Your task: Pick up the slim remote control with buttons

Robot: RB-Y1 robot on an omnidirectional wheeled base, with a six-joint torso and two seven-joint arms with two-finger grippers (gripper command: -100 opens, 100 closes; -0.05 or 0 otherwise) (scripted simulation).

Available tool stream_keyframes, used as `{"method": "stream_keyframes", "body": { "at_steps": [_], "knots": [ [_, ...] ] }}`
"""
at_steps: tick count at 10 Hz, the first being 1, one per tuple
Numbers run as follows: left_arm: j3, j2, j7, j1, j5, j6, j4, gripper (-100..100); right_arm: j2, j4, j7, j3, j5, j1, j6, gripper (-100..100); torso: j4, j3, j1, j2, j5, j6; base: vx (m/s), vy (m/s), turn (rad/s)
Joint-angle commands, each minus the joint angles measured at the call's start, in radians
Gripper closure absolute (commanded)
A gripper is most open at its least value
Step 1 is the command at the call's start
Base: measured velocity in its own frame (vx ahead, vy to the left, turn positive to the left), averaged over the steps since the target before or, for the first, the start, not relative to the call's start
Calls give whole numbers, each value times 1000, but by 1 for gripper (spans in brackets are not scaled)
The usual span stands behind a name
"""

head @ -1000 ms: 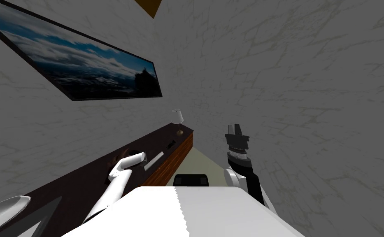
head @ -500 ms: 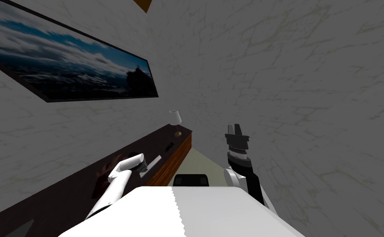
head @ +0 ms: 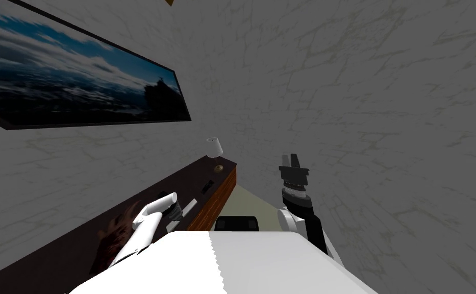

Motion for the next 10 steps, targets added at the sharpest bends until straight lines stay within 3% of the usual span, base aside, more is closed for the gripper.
{"method": "stream_keyframes", "body": {
  "at_steps": [1,3,4,5,6,10],
  "knots": [
    [13,-1,17,2,16,37,19,-100,0,0,0,0,0,0,0,0,0,0,0,0,0,0,56,33,-84],
    [26,0,37,-2,34,69,54,-100,0,0,0,0,0,0,0,0,0,0,1,0,0,0,58,42,-83],
    [21,4,27,-9,27,49,59,-100,0,0,0,0,0,0,0,0,0,0,1,0,0,0,25,20,-23],
    [21,4,30,-11,28,51,64,0,0,0,0,0,0,0,0,0,0,1,0,2,0,-1,0,0,0],
    [16,-4,27,-9,26,22,83,-100,0,0,0,0,0,0,0,0,1,2,-1,3,0,-1,20,16,26],
    [2,-23,20,-5,21,-43,131,-100,0,0,0,0,0,0,0,0,0,1,0,2,0,-1,27,22,24]
  ]
}}
